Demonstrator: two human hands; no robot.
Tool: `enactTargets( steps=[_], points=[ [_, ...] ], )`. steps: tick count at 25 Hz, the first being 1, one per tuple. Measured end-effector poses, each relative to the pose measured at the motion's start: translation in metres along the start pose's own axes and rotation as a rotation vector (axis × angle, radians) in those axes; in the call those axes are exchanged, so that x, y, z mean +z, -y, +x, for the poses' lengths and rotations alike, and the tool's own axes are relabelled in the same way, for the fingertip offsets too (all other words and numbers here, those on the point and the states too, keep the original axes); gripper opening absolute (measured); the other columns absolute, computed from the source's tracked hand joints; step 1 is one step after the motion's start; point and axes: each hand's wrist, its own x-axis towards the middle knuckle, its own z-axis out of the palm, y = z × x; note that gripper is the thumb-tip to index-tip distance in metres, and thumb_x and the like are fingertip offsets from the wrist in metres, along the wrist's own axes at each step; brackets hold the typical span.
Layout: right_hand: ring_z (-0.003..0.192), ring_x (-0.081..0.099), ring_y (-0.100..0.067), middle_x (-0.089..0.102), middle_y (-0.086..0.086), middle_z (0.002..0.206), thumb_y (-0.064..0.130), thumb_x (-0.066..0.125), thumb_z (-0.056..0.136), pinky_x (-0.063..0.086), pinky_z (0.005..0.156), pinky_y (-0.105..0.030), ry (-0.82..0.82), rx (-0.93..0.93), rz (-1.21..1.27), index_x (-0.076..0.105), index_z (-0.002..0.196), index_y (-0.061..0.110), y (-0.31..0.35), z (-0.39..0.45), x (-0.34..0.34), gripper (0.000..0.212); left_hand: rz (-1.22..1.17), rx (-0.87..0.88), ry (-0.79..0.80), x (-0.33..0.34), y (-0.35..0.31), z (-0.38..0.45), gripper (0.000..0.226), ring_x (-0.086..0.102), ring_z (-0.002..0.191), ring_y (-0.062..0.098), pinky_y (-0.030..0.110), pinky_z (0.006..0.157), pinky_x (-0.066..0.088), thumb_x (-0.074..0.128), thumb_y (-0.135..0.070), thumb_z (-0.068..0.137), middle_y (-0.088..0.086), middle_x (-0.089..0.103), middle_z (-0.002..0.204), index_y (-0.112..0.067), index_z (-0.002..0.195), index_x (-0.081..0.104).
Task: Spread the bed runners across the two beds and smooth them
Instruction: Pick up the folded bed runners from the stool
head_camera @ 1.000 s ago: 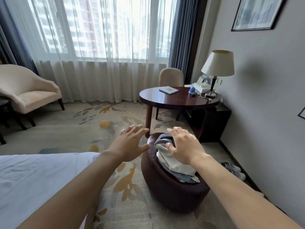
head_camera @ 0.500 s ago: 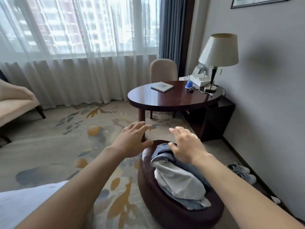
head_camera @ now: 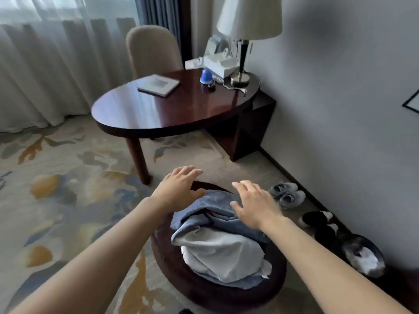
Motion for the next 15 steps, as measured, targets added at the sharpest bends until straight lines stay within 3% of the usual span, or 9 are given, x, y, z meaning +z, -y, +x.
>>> enactTargets(
  steps=[6, 12, 15],
  points=[
    [0.138, 0.039, -0.022, 0.039, 0.001, 0.153, 0.043, 0.042, 0.101, 0.038, 0.109, -0.041, 0.141, 0.134, 0.064, 0.032, 0.153, 0.023, -0.046, 0.034, 0.073, 0.057, -0.074, -0.064, 0.218, 0.085, 0.032, 0.061, 0.067, 0.020, 0.148, 0.021, 0.042, 0.118, 0.027, 0.052, -0.056, 0.094, -0.005, 0.026, 0.161, -0.033, 0.153, 0.030],
    [0.138, 0.039, -0.020, 0.039, 0.002, 0.152, 0.043, 0.042, 0.101, 0.039, 0.108, -0.039, 0.244, 0.198, 0.123, 0.031, 0.152, 0.024, -0.078, 0.059, 0.148, 0.055, -0.085, -0.132, 0.301, 0.167, 0.061, 0.094, 0.067, 0.019, 0.148, 0.021, 0.046, 0.116, 0.029, 0.052, -0.055, 0.094, -0.006, 0.023, 0.162, -0.034, 0.154, 0.027],
    [0.136, 0.040, -0.022, 0.040, 0.002, 0.150, 0.043, 0.043, 0.100, 0.039, 0.108, -0.039, 0.280, 0.230, 0.145, 0.033, 0.150, 0.024, -0.093, 0.068, 0.189, 0.054, -0.129, -0.203, 0.302, 0.207, 0.080, 0.116, 0.081, 0.010, 0.151, 0.025, 0.049, 0.119, 0.022, 0.057, -0.057, 0.090, -0.002, 0.013, 0.165, -0.034, 0.156, 0.018]
  ],
)
